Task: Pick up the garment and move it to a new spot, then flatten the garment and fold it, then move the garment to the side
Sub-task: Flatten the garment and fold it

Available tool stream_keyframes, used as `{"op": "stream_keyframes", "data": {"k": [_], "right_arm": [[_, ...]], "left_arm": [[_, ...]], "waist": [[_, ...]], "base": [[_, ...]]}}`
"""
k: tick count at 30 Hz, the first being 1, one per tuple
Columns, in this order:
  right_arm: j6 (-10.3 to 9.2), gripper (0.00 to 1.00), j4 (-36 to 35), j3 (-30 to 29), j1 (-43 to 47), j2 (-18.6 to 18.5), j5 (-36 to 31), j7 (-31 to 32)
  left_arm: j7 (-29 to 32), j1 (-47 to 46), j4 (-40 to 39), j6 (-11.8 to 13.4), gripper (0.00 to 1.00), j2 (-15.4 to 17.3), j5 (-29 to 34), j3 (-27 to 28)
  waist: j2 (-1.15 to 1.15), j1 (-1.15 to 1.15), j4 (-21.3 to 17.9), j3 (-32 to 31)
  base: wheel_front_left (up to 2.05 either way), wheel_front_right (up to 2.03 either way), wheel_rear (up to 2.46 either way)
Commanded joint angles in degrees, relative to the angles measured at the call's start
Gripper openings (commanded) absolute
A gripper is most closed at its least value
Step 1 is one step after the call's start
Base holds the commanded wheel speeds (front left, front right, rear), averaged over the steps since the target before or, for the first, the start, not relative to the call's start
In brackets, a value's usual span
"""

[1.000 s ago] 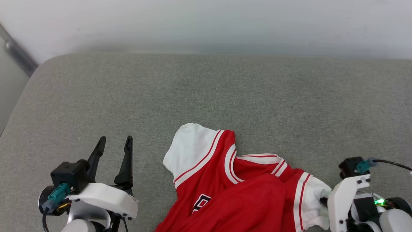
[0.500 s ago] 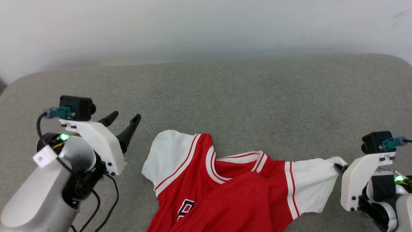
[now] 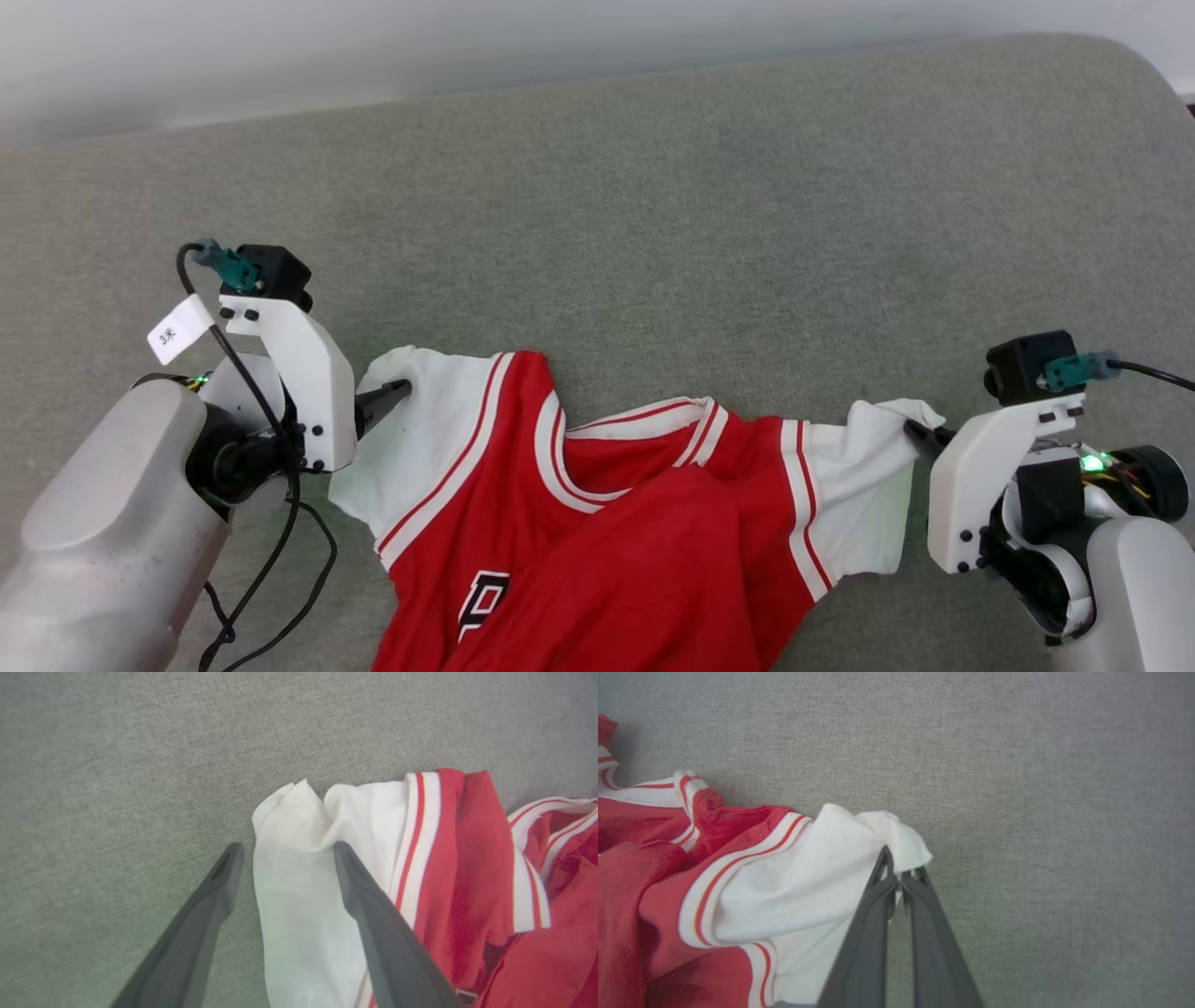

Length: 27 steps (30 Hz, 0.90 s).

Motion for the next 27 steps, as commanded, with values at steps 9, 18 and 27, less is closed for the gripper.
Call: {"op": "stream_keyframes", "data": {"k": [9,18,27], "right_arm": [[-0.03,0.00,1.8,1.1,-2.7,0.2,0.5,-1.5],[-0.03,0.00,3.2,2.3,-5.0,-1.3,0.8,-3.1],[-0.03,0.00,9.0,4.4,-11.3,-5.6,-0.9,-9.9]], "left_arm": [[8.3,-2.3,10.2,-1.5,0.46,-2.5,-1.1,-5.7],[5.7,-5.7,14.4,-1.8,0.00,-5.7,0.0,-8.5],[-10.2,-12.9,17.5,-1.9,0.00,-5.4,3.7,-7.1]], "waist": [[0.00,0.00,-1.9,3.3],[0.00,0.00,-1.2,1.9],[0.00,0.00,0.9,-3.8]], "base": [[0.00,0.00,0.00],[0.00,0.00,0.00],[0.00,0.00,0.00]]}}
